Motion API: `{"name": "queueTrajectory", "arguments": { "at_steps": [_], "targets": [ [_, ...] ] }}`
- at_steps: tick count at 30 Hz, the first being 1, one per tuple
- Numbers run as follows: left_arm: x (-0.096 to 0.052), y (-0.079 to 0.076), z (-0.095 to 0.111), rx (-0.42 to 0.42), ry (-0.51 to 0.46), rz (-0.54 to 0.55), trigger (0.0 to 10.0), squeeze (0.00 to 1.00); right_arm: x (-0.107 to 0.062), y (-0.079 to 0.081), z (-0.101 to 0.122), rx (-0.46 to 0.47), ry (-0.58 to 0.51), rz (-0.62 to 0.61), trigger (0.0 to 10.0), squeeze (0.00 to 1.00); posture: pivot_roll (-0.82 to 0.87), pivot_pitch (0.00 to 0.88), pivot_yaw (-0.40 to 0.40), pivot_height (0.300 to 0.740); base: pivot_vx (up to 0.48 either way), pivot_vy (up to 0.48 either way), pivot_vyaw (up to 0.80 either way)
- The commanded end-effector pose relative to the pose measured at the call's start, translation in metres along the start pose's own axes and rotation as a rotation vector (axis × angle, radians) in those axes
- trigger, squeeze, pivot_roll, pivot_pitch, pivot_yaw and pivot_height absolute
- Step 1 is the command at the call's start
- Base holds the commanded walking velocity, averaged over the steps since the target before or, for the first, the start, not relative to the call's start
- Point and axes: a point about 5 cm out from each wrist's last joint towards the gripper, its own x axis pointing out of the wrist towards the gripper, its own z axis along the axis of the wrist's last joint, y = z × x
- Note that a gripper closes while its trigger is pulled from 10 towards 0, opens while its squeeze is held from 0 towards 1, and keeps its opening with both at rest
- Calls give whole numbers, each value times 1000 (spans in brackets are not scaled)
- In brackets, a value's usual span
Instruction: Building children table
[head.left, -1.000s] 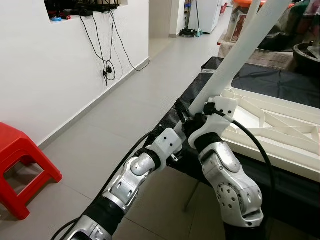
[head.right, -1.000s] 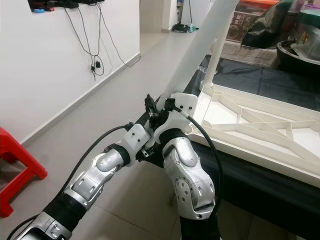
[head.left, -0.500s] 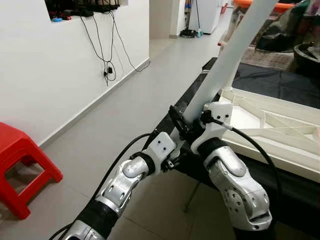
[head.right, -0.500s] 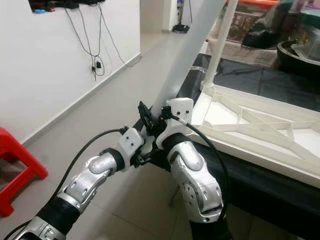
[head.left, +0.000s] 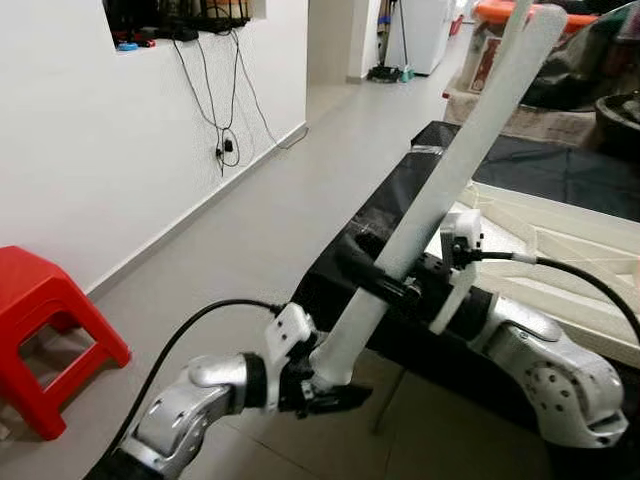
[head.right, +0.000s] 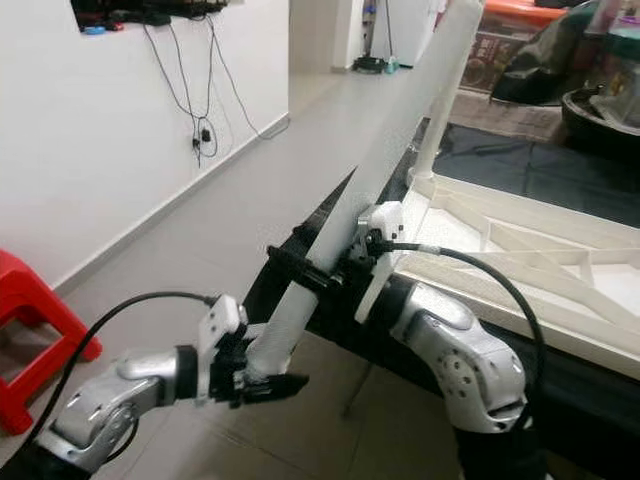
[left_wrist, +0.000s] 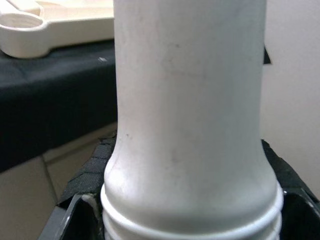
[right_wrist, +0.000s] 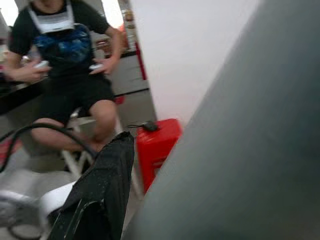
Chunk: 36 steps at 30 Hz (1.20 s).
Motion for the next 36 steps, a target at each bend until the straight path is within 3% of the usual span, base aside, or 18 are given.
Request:
{"name": "queueTrajectory", "arguments": {
  "at_steps": [1, 9, 15, 26, 27, 30, 31, 36],
  "targets": [
    [-3, -3, 2, 0, -2, -28, 10000, 0, 2, 8, -2, 21, 20, 68, 10000, 0, 72, 0, -47, 740, 0, 0, 0],
    [-3, -7, 5, -26, -4, -37, 10000, 0, 4, 14, -9, 64, 38, 116, 10000, 0, 76, 0, -45, 740, 0, 0, 0],
    [-2, -11, 3, -39, -4, -45, 10000, 0, 8, 17, -3, 130, -16, 135, 10000, 0, 74, 0, -47, 740, 0, 0, 0],
    [-1, -14, 3, -53, -4, -53, 10000, 0, 11, 23, 0, 167, -41, 170, 10000, 0, 66, 0, -44, 740, 0, 0, 0],
    [-1, -14, 3, -53, -4, -54, 10000, 0, 11, 24, 0, 167, -39, 175, 7412, 0, 67, 0, -46, 740, 0, 0, 0],
    [-1, -15, 3, -55, -5, -55, 10000, 0, 12, 25, 0, 168, -38, 180, 7412, 0, 67, 0, -46, 740, 0, 0, 0],
    [-1, -15, 3, -58, -6, -56, 10000, 0, 12, 26, 0, 172, -36, 188, 0, 0, 67, 0, -46, 740, 0, 0, 0],
    [-2, -15, 1, -66, -3, -56, 10000, 0, 13, 29, 0, 187, -33, 207, 0, 0, 67, 0, -46, 740, 0, 0, 0]
  ]
}}
